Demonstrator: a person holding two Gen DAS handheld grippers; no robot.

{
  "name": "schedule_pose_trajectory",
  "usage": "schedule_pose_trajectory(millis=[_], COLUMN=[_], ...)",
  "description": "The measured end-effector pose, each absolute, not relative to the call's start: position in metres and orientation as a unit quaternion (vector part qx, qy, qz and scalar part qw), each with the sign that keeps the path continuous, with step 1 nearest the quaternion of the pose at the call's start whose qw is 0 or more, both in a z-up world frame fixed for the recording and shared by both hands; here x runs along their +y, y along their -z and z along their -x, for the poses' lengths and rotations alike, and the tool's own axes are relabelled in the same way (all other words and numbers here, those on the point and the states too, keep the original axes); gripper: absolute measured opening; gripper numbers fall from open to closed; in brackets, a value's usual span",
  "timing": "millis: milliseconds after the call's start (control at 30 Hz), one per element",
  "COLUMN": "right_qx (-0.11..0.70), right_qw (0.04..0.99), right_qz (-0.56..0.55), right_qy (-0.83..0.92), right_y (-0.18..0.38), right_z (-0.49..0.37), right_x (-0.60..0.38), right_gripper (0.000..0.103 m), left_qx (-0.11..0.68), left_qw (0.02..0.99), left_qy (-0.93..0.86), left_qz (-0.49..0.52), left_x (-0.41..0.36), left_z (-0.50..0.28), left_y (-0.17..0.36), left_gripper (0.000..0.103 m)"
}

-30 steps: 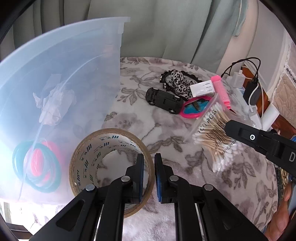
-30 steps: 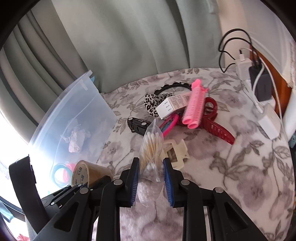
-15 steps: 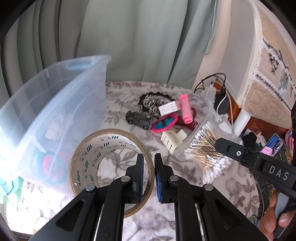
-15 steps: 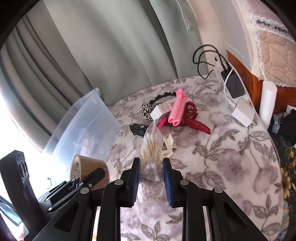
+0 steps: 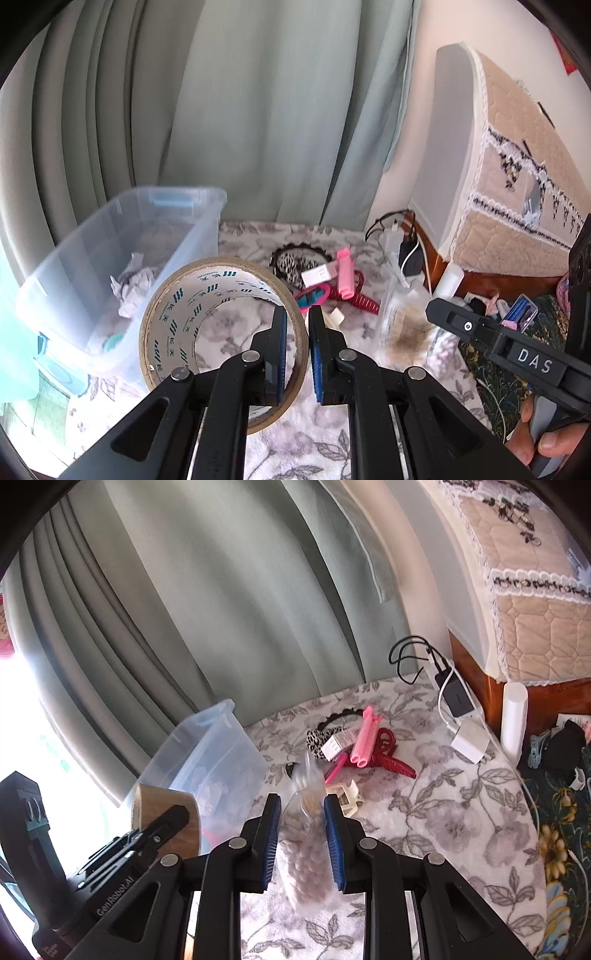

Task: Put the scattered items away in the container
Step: 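Lift the tape roll with the left tool while the right tool lifts the cotton swab bag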

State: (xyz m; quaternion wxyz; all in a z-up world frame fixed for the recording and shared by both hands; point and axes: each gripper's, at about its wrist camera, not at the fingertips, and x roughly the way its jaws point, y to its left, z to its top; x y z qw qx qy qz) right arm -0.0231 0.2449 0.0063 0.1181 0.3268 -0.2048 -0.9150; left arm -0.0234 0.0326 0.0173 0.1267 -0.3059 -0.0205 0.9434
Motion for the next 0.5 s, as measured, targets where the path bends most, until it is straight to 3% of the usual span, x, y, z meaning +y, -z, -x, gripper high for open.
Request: schedule_pose_trajectory(millis=[67,233,500], right_qx=[-0.208,-0.196,-0.217], right_qw=[0.121,0.117,0.1], right_qz=[-0.317,-0.308,-0.367], right_qy=[0.918,0.924,0.899], right_y=[-0.013,-0.02,0.019], right_z=[0.019,0.014,0.022], right_x=[0.246,0.245,0.264], right_gripper=[0.02,0.02,0.023], left_qx=[-0.019,-0.018,-0.019], left_qw=[0.127,0.127,0.128], left_qy=[-0.945,-0.947,-0.947], left_qz=[0.301,0.296,0.294], left_x=[0.033,0.033,0.033], left_z=[0.021,0.019,0.016], left_y=[-0.021,-0.027,-0.029], left_gripper=[0.012,0.012,0.012])
